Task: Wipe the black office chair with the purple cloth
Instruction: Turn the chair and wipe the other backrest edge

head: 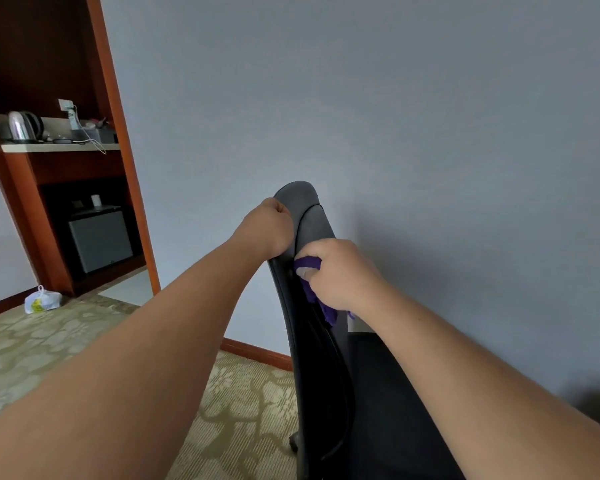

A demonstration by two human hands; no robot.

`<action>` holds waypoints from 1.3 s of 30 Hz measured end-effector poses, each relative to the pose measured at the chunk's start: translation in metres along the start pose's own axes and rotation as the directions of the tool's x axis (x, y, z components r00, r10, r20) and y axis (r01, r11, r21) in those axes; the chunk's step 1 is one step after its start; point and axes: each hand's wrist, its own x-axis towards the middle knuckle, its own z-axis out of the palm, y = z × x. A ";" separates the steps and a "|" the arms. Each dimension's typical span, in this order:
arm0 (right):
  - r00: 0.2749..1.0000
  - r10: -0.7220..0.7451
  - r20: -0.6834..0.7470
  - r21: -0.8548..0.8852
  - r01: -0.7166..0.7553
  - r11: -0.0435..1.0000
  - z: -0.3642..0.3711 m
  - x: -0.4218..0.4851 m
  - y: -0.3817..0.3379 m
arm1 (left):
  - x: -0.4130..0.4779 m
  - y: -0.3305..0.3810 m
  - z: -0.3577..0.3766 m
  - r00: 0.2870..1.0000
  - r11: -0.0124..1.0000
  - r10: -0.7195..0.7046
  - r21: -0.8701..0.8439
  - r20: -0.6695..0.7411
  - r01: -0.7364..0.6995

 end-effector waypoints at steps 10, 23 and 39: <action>0.998 0.057 -0.015 0.111 -0.055 0.992 0.012 0.085 0.021 | 0.029 -0.021 0.002 0.999 0.998 0.050 -0.048 -0.012 -0.050; 0.986 0.132 -0.102 -0.056 -0.138 0.989 0.019 0.168 0.046 | 0.048 -0.032 0.003 0.999 0.999 0.040 -0.036 0.001 -0.040; 0.992 -0.123 -0.042 0.101 0.127 0.987 0.019 0.071 0.020 | 0.042 -0.022 -0.003 1.000 0.999 0.013 -0.051 0.011 -0.012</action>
